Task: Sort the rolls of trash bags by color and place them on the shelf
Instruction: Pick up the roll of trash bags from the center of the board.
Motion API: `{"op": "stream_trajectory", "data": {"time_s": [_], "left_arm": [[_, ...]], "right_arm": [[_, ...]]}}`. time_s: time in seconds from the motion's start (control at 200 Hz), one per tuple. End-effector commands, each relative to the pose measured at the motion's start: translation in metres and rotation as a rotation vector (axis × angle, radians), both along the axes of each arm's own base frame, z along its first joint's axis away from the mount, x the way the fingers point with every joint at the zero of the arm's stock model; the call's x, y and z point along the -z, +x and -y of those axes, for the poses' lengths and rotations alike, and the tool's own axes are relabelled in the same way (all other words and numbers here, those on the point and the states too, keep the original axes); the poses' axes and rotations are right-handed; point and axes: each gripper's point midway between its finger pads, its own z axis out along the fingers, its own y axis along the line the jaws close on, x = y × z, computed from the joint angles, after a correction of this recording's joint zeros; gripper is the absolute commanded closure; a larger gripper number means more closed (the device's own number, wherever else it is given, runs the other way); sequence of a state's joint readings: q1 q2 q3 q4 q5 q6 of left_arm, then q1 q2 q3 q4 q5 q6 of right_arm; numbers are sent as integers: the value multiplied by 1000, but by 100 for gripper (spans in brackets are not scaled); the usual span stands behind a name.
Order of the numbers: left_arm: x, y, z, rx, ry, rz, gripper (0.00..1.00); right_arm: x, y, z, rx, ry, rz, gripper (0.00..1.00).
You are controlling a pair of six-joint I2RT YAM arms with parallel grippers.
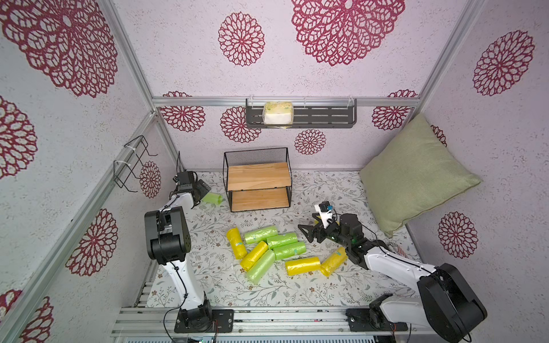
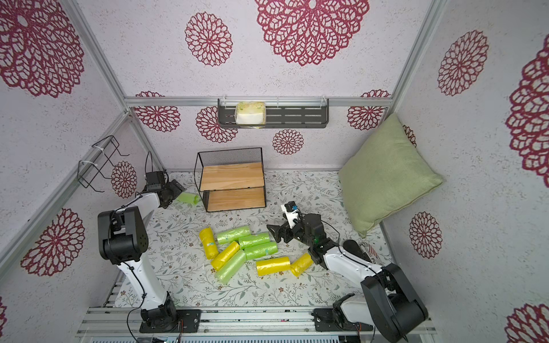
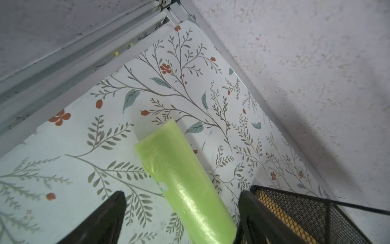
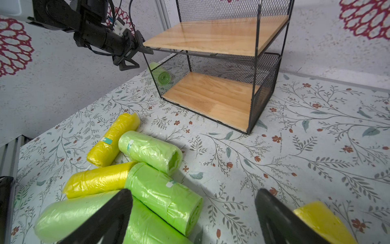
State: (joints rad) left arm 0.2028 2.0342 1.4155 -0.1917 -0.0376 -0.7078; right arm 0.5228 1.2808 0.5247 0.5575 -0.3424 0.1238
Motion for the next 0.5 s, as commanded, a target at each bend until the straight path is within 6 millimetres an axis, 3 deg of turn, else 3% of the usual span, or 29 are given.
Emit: {"op": "stream_trajectory", "data": {"time_s": [0.0, 0.495], "left_arm": [[14, 0, 4, -9, 24, -63, 11], [51, 18, 22, 35, -35, -124, 16]], "right_arm": [[-6, 1, 0, 5, 14, 34, 5], [2, -1, 0, 1, 15, 21, 4]]}}
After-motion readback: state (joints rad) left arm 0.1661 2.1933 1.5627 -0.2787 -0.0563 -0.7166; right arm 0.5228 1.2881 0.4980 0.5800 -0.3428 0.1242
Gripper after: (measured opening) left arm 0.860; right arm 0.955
